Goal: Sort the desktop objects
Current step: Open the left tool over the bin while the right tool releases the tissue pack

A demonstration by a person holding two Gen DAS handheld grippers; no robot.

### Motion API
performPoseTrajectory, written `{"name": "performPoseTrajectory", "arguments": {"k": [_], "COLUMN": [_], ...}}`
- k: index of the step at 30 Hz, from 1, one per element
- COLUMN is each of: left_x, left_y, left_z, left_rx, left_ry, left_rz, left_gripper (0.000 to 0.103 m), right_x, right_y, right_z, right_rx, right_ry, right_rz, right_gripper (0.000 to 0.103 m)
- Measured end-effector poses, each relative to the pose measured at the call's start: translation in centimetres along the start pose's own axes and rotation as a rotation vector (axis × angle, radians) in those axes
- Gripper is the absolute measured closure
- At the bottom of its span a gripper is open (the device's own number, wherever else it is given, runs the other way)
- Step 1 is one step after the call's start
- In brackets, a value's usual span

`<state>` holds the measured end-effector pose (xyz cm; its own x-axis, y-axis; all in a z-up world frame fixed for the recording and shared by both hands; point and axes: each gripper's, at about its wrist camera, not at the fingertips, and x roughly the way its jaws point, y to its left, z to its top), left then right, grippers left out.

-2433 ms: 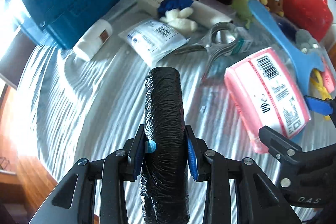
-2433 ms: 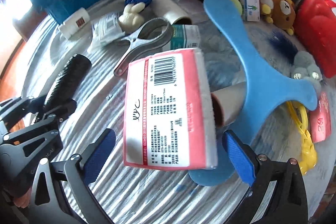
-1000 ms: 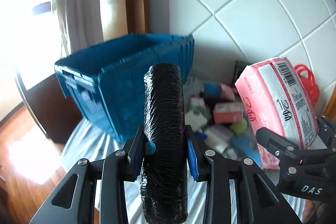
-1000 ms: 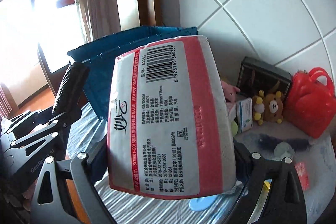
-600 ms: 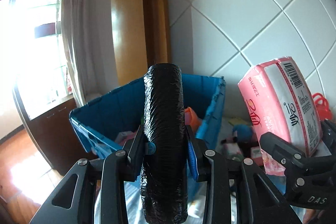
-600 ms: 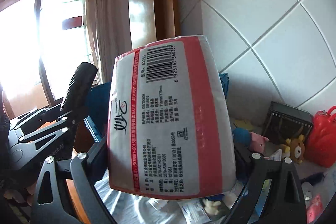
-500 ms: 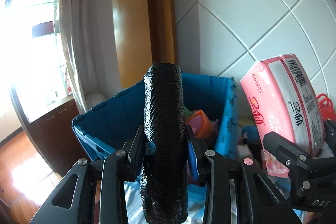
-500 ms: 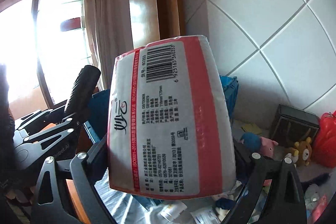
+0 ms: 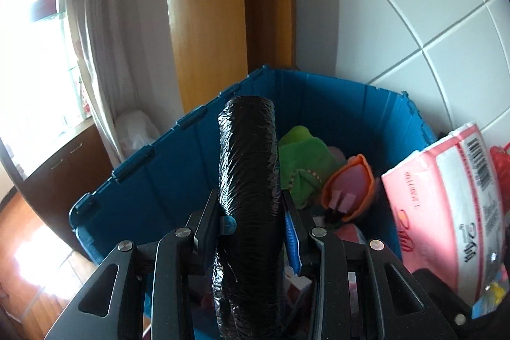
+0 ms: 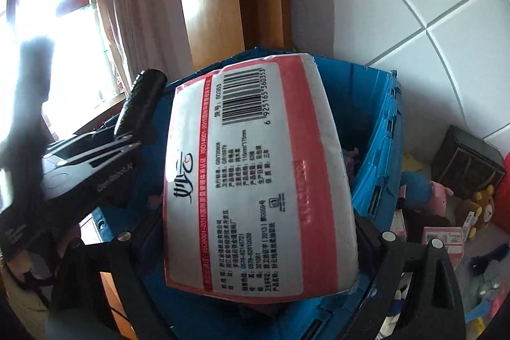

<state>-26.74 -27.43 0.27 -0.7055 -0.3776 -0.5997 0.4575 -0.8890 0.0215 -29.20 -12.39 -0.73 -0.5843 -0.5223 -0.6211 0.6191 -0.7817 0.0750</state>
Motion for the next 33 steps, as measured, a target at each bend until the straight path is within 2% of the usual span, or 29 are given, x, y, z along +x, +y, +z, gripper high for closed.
{"name": "performPoseTrajectory", "arguments": {"k": [4,5,7,9,18,20,25,33], "left_x": [1.9,2.0,1.7,1.3,-0.1,-0.7,-2.5,-5.7], "left_y": [-0.3,-0.4,-0.7,-0.8,-0.6,-0.6,0.0,0.3], "left_z": [-0.1,-0.1,-0.1,-0.2,-0.9,-1.2,-2.1,-3.6], "left_rx": [-0.011,-0.010,0.003,0.008,0.005,0.004,-0.002,-0.023], "left_ry": [0.046,0.050,0.037,0.018,0.036,0.033,0.017,0.002], "left_rz": [-0.022,-0.026,-0.022,-0.017,-0.033,-0.034,-0.034,-0.039], "left_gripper": [0.067,0.063,0.042,0.036,0.033,0.033,0.028,0.027], "right_x": [0.5,0.7,0.8,0.6,0.6,0.2,-1.0,-3.8], "right_y": [-0.2,-0.4,-0.5,-0.7,-1.0,-0.4,0.7,1.2], "right_z": [0.8,0.8,1.0,1.0,0.9,0.9,0.7,-0.4], "right_rx": [-0.004,-0.001,-0.008,-0.017,-0.016,-0.017,-0.023,-0.033], "right_ry": [-0.003,0.004,0.026,0.027,0.031,0.026,0.020,-0.004], "right_rz": [-0.062,-0.062,-0.073,-0.096,-0.135,-0.140,-0.152,-0.159], "right_gripper": [0.008,0.008,0.007,0.007,0.003,0.000,0.000,0.000]}}
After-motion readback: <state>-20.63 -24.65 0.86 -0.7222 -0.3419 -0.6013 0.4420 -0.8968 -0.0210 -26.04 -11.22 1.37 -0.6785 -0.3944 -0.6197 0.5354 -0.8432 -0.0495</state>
